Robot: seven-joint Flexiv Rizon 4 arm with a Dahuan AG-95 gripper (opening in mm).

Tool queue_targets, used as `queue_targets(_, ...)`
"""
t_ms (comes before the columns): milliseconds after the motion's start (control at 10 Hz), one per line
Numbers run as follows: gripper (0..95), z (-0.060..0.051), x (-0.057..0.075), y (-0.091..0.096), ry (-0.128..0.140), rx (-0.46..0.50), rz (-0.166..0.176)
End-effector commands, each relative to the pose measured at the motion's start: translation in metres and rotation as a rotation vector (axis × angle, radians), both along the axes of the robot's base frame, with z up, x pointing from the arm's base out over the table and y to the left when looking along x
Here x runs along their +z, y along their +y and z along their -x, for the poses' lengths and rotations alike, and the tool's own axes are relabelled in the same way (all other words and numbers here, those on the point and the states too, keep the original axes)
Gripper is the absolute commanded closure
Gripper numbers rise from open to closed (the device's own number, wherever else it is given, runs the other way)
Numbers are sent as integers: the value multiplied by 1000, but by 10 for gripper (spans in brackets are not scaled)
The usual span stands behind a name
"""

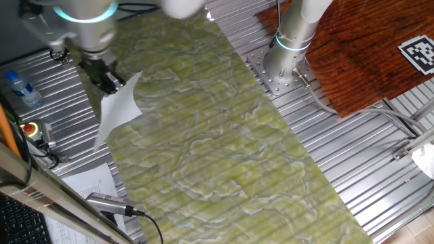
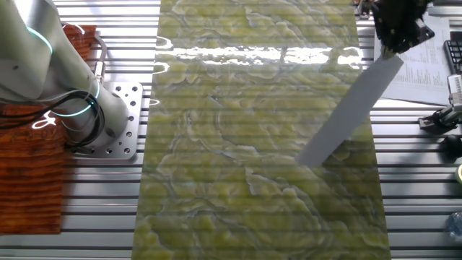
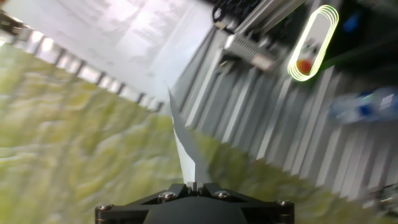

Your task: Flip over and spread out the paper that is laid flat on the table

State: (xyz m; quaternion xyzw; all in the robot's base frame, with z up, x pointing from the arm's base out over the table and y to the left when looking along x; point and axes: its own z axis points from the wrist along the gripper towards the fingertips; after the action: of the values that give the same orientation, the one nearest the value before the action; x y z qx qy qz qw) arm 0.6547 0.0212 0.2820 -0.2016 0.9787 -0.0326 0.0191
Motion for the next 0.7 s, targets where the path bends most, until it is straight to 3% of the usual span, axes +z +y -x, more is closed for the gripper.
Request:
queue_targets(100,950,5,-8,10,114,-10,-31)
queue_targets(200,950,8,-13,14,148,-20,-36)
queue_targets(600,950,16,-26,21,237,-55,-43)
queue_targets(700,950,18,-29,22,245,-64,-48)
